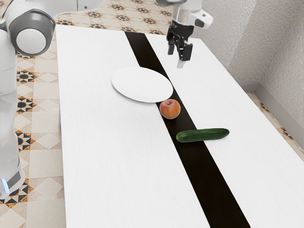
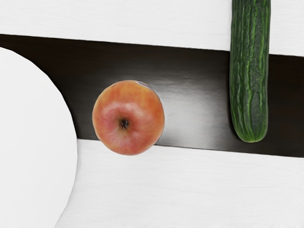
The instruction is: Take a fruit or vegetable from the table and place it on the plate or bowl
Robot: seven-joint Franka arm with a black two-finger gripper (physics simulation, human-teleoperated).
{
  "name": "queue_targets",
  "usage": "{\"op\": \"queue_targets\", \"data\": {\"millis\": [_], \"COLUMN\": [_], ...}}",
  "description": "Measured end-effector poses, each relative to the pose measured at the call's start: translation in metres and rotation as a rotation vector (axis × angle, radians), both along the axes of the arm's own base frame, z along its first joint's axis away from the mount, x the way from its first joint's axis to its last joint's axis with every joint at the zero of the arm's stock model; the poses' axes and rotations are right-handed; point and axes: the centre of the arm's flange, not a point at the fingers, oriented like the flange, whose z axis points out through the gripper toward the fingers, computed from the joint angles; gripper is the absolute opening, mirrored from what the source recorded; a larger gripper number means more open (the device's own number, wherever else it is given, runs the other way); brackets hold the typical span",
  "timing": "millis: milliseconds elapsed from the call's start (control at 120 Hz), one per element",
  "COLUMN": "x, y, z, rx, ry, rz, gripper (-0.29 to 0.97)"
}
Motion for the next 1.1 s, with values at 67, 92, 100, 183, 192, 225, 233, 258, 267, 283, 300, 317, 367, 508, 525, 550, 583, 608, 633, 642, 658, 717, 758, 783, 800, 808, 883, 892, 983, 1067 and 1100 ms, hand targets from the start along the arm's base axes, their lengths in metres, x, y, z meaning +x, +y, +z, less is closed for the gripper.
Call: {"op": "queue_targets", "data": {"millis": [67, 92, 100, 183, 192, 225, 233, 258, 267, 283, 300, 317, 367, 508, 525, 550, 583, 608, 633, 642, 658, 717, 758, 783, 800, 808, 883, 892, 983, 1067, 1100], "x": [0.000, 0.000, 0.000, 0.000, 0.000, 0.000, 0.001, 0.004, 0.005, 0.007, 0.008, 0.009, 0.014, 0.028, 0.028, 0.027, 0.025, 0.023, 0.021, 0.020, 0.020, 0.019, 0.017, 0.015, 0.014, 0.013, 0.011, 0.011, 0.011, 0.015, 0.016], "y": [-0.005, -0.006, -0.006, -0.006, -0.006, -0.006, -0.006, -0.005, -0.005, -0.005, -0.005, -0.006, -0.011, 0.001, 0.004, 0.010, 0.017, 0.022, 0.024, 0.025, 0.025, 0.023, 0.022, 0.024, 0.027, 0.029, 0.045, 0.046, 0.054, 0.056, 0.059], "z": [0.000, 0.000, 0.000, 0.000, 0.000, 0.000, 0.000, 0.005, 0.008, 0.015, 0.020, 0.024, 0.025, -0.032, -0.039, -0.051, -0.064, -0.073, -0.083, -0.086, -0.092, -0.108, -0.117, -0.121, -0.124, -0.125, -0.131, -0.132, -0.136, -0.141, -0.143], "rx": [0.000, 0.000, 0.000, 0.000, 0.000, 0.001, 0.001, 0.004, 0.005, 0.008, 0.010, 0.012, 0.015, 0.025, 0.026, 0.027, 0.027, 0.026, 0.022, 0.021, 0.019, 0.011, 0.007, 0.005, 0.003, 0.003, 0.001, 0.002, 0.004, 0.008, 0.010], "ry": [0.003, 0.004, 0.004, 0.005, 0.005, 0.004, 0.003, -0.010, -0.017, -0.033, -0.045, -0.055, -0.061, 0.057, 0.074, 0.099, 0.128, 0.144, 0.160, 0.164, 0.171, 0.183, 0.189, 0.191, 0.193, 0.193, 0.189, 0.188, 0.183, 0.169, 0.159], "rz": [-0.008, -0.009, -0.010, -0.011, -0.011, -0.010, -0.009, -0.008, -0.008, -0.007, -0.008, -0.010, -0.017, -0.006, -0.003, 0.004, 0.011, 0.013, 0.012, 0.011, 0.009, -0.007, -0.017, -0.018, -0.016, -0.015, -0.001, 0.000, -0.002, -0.005, -0.002], "gripper": [0.68, 0.68, 0.68, 0.68, 0.68, 0.68, 0.68, 0.68, 0.68, 0.68, 0.68, 0.68, 0.68, 0.68, 0.68, 0.68, 0.68, 0.68, 0.68, 0.68, 0.68, 0.68, 0.68, 0.68, 0.68, 0.68, 0.68, 0.68, 0.68, 0.68, 0.68]}}
